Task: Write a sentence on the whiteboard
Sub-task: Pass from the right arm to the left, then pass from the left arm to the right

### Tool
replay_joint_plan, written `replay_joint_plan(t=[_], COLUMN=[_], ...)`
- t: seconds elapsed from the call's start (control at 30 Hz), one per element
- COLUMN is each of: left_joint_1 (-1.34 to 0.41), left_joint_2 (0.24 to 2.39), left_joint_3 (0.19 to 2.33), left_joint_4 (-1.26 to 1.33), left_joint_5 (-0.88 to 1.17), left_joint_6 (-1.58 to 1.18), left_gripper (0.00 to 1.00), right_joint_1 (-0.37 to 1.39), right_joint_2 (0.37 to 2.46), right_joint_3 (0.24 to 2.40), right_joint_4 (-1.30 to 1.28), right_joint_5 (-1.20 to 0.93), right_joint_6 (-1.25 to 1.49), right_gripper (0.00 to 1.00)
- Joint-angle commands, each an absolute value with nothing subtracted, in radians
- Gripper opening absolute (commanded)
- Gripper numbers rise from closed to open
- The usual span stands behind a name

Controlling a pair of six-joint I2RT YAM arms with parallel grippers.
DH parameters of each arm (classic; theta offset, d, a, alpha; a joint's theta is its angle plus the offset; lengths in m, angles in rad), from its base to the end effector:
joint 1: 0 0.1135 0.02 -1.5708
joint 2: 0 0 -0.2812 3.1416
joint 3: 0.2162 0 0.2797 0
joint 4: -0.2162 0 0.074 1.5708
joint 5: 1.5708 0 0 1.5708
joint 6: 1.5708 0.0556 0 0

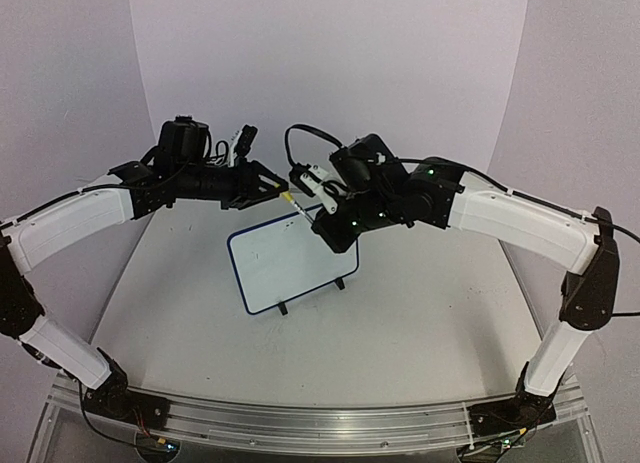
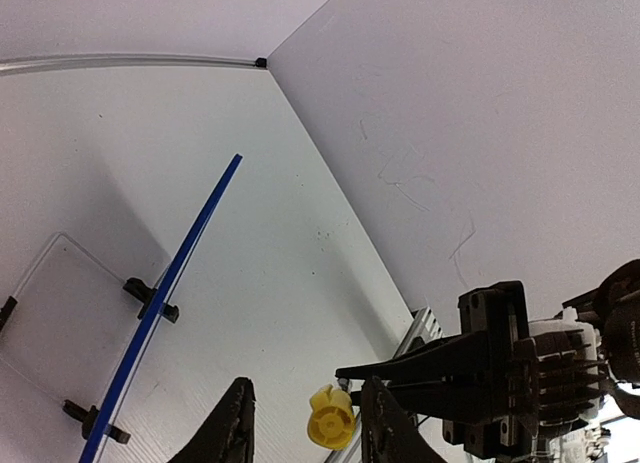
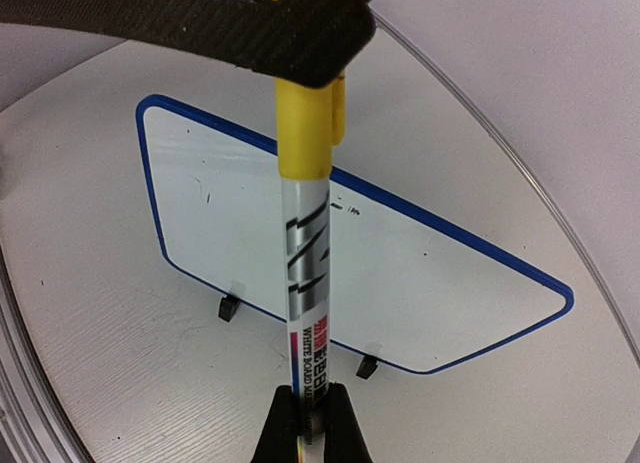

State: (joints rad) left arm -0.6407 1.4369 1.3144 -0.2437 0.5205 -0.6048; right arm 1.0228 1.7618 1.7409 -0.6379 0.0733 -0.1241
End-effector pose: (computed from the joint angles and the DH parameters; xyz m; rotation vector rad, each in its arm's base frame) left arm 0.2842 -0.2464 0.3746 0.4205 2.0847 -1.2913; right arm 0.2380 0.3821 0.3646 -1.1912 1.9193 0.4066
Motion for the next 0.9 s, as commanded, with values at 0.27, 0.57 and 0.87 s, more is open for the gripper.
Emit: replay_joint_plan(t=[0.27,0.57,0.87], left_joint_1=[-0.643,-0.641,-0.641], left_joint_2=[1.441,1.335,1.304], left_joint_3=[1.303,1.172,1.057], left_joint_4=[-0.186,0.106,0.578], left_joint_5=[0.533,0.481,0.578], left_joint_6=[-0.64,-0.755,-0.904], left_gripper=[0.0,0.0,0.0], right_joint_1=[1.031,0.891,0.791], right_joint_2=[1.748,1.532,1.459], right_joint_3=[1.768,1.49,1.241], right_joint_4=[-0.629,-0.189,0.397], right_joint_5=[0.127,-0.099,-0.442], right_joint_6=[-0.109,0.209,0.54], right_gripper=[0.01,0.81,0.88])
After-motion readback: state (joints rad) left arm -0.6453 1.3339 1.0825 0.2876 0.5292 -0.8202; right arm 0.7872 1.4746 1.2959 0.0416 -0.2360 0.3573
